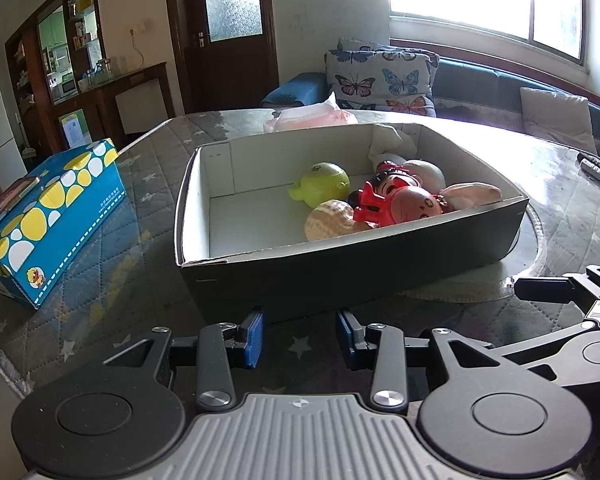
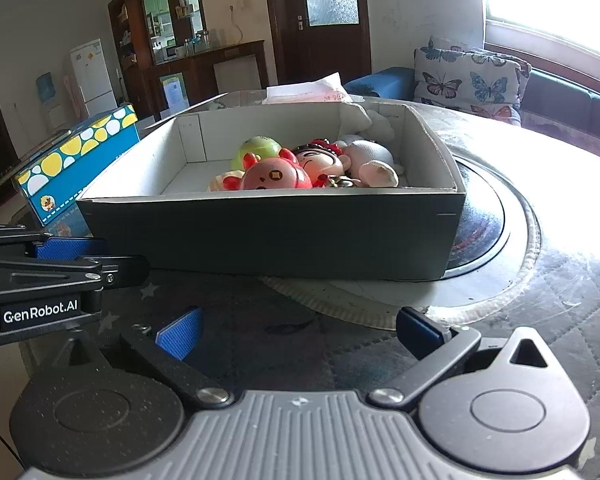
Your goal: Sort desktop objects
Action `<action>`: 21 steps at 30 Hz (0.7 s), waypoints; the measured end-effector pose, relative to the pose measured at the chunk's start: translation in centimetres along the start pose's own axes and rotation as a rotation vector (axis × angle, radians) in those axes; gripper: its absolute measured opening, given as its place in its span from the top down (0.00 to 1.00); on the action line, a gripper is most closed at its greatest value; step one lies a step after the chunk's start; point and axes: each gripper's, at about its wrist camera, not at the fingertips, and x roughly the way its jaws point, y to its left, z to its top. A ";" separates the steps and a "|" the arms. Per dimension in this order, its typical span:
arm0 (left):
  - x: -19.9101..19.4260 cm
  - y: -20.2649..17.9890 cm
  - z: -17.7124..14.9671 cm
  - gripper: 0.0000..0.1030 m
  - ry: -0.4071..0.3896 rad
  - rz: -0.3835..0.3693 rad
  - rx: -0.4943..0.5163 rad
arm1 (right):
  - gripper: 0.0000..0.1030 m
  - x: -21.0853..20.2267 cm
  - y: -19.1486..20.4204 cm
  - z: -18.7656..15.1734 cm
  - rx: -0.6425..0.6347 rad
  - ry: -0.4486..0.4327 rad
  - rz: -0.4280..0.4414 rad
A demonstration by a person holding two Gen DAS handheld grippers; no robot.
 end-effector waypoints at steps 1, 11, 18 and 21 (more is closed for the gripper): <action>0.1 0.0 0.0 0.61 0.001 -0.001 -0.001 | 0.00 0.1 0.0 0.0 -0.001 0.002 0.000; 0.7 0.3 0.4 0.61 0.009 0.003 -0.007 | 0.00 0.9 0.1 0.5 -0.010 0.012 0.001; 1.1 0.5 0.6 0.61 0.015 0.007 -0.015 | 0.00 1.3 0.2 0.8 -0.015 0.019 0.003; 1.1 0.6 0.6 0.61 0.016 0.007 -0.017 | 0.00 1.5 0.2 0.8 -0.014 0.022 0.003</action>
